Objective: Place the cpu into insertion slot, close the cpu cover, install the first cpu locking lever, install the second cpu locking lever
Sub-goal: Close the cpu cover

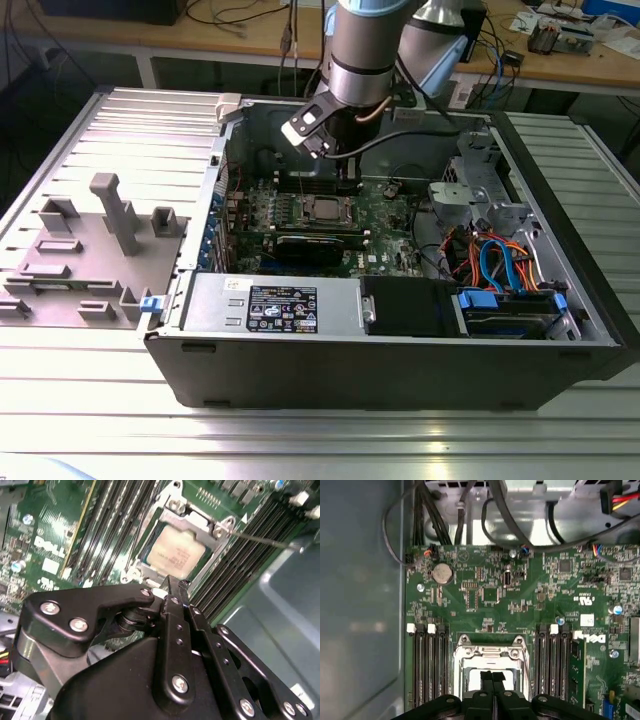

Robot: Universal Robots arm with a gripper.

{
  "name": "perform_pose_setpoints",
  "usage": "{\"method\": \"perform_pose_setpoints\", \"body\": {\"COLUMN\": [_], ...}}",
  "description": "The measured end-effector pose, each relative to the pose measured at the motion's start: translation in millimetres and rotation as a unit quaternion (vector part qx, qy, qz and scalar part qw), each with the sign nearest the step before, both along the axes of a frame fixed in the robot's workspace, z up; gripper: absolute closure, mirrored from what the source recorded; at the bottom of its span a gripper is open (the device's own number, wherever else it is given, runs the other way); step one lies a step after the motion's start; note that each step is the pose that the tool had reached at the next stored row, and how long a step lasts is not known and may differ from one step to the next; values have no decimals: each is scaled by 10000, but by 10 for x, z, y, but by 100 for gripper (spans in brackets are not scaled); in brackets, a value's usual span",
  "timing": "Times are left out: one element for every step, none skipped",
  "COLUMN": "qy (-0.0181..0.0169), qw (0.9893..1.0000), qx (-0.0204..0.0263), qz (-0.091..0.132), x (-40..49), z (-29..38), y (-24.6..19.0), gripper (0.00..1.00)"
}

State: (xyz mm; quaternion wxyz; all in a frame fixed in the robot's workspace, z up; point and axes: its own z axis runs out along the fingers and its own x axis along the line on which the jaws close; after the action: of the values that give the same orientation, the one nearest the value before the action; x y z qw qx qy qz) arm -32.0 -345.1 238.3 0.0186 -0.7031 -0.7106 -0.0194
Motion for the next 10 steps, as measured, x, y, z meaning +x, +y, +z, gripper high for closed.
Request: {"method": "perform_pose_setpoints", "body": {"qy": [13,27,35,45,57,67,99,102,106,110], "qw": [10000,10000,10000,10000,10000,10000,10000,9999,9999,9999], "qx": [0,0,0,0,0,0,0,0,0,0], "qz": [0,1,1,0,0,0,8,26,49,69], "x": [-35,-65,-75,-88,-101,-111,-144,-154,-167,-194], "z": [-25,-49,-58,-68,-81,-91,-130,-145,-161,-181], "y": [0,0,0,0,0,0,0,0,0,-1], "gripper": [89,89,89,89,89,89,89,89,89,89]}}
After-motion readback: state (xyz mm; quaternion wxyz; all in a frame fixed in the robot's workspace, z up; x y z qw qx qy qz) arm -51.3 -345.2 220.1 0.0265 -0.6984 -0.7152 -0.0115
